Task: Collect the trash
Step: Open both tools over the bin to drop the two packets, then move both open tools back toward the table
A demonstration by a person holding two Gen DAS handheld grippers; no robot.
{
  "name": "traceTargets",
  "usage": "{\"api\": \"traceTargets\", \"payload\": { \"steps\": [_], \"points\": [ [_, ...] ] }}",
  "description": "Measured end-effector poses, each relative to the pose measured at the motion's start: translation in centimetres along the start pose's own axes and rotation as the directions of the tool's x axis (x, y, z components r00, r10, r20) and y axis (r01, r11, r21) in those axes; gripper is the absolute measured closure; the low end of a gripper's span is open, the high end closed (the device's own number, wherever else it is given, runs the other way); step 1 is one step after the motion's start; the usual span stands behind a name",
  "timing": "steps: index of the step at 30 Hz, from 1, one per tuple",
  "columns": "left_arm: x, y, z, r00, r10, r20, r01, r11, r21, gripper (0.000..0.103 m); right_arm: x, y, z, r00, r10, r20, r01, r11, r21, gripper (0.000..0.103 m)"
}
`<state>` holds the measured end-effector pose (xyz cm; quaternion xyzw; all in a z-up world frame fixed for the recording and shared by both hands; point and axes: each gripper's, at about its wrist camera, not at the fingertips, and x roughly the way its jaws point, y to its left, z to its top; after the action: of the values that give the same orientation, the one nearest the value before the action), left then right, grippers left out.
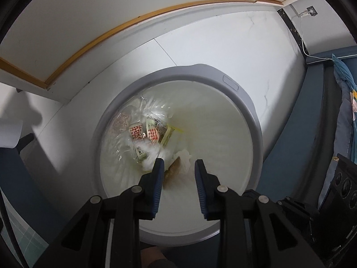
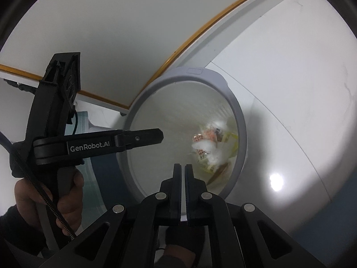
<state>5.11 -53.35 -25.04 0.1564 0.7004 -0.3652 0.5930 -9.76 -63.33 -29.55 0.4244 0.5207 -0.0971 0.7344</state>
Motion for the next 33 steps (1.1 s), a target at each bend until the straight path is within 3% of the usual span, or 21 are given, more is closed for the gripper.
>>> {"api": "traceTargets", "payload": {
  "steps": [3, 6, 7, 13, 18, 21, 25, 33],
  "points": [
    [-0.1, 0.2, -0.2, 1.000, -0.002, -0.003, 0.002, 1.000, -0.007, 0.079, 0.5, 0.0, -0.1, 1.000, 0.001, -0.010, -0.001, 1.000, 0.008, 0.099],
    [-0.3, 0.5, -0.2, 1.000, 0.005, 0.003, -0.005, 1.000, -0.005, 0.069, 0.4, 0.2, -0.1, 1.000, -0.006, -0.008, 0.006, 1.000, -0.002, 0.097],
    [-0.4, 0.6, -0.3, 1.000, 0.013, 0.010, -0.013, 1.000, -0.002, 0.064, 0.2, 0.3, -0.2, 1.000, -0.012, -0.008, 0.012, 1.000, -0.003, 0.094],
    [-1.9, 0.8, -0.9, 0.997, 0.042, 0.059, -0.043, 0.999, 0.017, 0.063, -1.1, 0.1, -0.1, 0.999, -0.040, 0.010, 0.040, 0.999, 0.014, 0.076],
    [-5.6, 0.3, -1.3, 0.978, 0.094, 0.189, -0.106, 0.993, 0.059, 0.063, -2.7, 0.3, 0.0, 0.998, -0.037, 0.051, 0.036, 0.999, 0.016, 0.073],
    [-7.6, 0.2, -1.5, 0.971, 0.086, 0.223, -0.102, 0.993, 0.061, 0.062, -3.7, 0.8, 0.3, 0.997, -0.040, 0.071, 0.040, 0.999, 0.009, 0.072],
    [-9.7, -0.2, -1.8, 0.955, 0.106, 0.279, -0.129, 0.989, 0.065, 0.049, -5.4, 1.4, 0.8, 0.994, -0.039, 0.100, 0.038, 0.999, 0.012, 0.066],
    [-12.4, -0.8, -2.8, 0.936, 0.108, 0.335, -0.140, 0.988, 0.072, 0.047, -9.1, 3.8, 1.7, 0.984, -0.052, 0.171, 0.056, 0.998, -0.019, 0.056]
  ]
}}
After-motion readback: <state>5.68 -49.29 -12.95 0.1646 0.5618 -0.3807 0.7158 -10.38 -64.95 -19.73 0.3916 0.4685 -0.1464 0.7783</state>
